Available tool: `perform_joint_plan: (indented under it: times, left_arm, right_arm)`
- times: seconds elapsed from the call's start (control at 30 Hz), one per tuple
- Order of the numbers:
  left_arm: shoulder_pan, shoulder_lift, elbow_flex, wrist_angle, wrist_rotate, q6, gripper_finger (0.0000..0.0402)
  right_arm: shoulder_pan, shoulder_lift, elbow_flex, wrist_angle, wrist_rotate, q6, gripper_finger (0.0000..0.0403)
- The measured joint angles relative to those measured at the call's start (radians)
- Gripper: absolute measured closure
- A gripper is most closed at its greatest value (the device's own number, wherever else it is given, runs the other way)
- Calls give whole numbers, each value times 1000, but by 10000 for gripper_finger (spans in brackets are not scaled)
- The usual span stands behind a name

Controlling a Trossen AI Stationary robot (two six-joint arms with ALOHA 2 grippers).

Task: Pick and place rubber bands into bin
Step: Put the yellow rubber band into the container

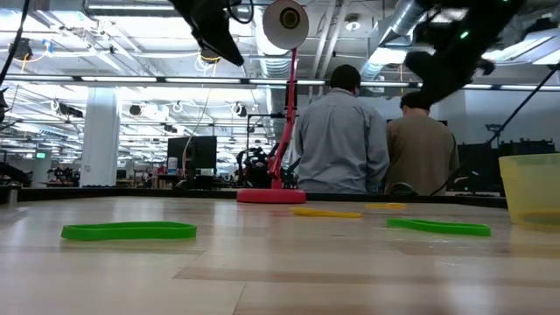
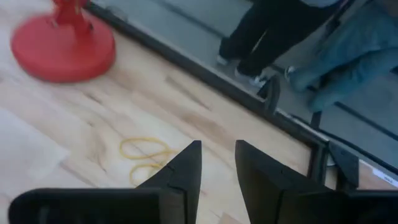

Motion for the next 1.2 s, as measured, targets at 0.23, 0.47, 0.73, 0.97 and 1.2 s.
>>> perform_joint_plan:
  times: [0.23, 0.47, 0.73, 0.97, 1.2]
  left_arm:
    - [0, 0, 0, 9, 89, -14, 326]
    - [-5, 0, 0, 9, 99, -27, 326]
    - [-5, 0, 0, 8, 99, -46, 326]
    - [-7, 0, 0, 7, 99, -72, 326]
    - [-7, 0, 0, -37, 99, -85, 326]
  right_arm:
    - [-271, 183, 0, 201, -318, -252, 310]
    - [-406, 435, 0, 356, -448, -339, 310]
    - [-439, 629, 42, 358, -562, -293, 310]
    - [-457, 665, 65, 370, -553, -311, 310]
    - [-469, 656, 66, 351, -664, -280, 310]
